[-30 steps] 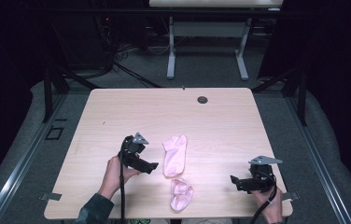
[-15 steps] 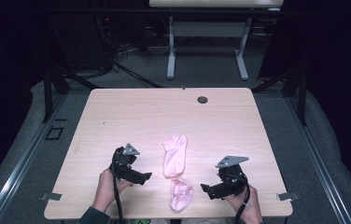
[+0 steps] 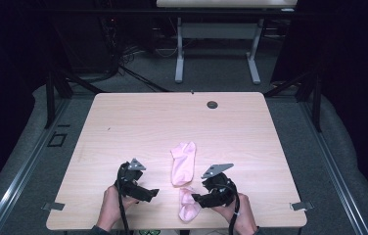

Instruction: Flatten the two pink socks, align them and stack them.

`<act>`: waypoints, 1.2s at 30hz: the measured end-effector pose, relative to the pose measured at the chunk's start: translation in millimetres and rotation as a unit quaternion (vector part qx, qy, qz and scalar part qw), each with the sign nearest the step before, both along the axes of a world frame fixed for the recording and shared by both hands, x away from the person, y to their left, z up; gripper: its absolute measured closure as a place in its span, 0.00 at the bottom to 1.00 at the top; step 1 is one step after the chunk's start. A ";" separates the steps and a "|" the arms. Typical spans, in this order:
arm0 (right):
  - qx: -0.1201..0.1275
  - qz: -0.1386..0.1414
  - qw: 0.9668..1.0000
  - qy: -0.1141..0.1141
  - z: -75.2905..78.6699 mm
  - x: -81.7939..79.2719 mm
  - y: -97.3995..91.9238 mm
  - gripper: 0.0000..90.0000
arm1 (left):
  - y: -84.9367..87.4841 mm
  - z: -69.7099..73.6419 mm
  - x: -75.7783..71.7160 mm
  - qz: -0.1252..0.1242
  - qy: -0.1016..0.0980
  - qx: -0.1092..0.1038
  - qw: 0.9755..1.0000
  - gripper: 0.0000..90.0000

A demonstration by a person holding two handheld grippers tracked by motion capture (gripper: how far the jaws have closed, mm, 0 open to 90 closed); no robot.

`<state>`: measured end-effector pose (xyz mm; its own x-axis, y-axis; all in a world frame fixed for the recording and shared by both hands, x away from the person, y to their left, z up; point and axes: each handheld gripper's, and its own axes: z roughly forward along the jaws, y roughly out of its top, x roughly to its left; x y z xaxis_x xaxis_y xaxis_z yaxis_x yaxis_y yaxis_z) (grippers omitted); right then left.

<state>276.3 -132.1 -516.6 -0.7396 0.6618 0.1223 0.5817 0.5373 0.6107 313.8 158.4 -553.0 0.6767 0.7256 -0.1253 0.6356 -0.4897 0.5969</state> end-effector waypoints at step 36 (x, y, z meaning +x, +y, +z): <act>0.044 0.024 0.999 -0.015 25.3 -2.3 -8.7 0.96 | -68.2 -15.0 -13.4 -0.129 0.014 -0.113 0.985 0.90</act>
<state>274.0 -140.8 -491.3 -0.7749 0.6125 0.1560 0.5372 0.5082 0.6732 300.4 90.3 -568.0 0.8294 0.4804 -0.2852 0.5244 -0.4935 0.6939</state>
